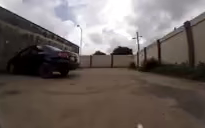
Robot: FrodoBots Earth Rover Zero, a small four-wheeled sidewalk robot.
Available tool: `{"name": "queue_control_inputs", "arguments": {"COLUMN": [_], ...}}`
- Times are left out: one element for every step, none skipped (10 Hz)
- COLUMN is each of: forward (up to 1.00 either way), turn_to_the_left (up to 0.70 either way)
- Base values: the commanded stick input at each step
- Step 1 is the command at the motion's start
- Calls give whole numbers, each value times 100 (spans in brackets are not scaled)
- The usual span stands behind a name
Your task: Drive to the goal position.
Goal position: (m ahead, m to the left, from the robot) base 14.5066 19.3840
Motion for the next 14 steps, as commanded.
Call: {"name": "queue_control_inputs", "arguments": {"forward": [30,30,30,30,30,30,30,30,30,30,30,30,30,30], "turn_to_the_left": [0,0,0,0,0,0,0,0,0,0,0,0,0,0]}}
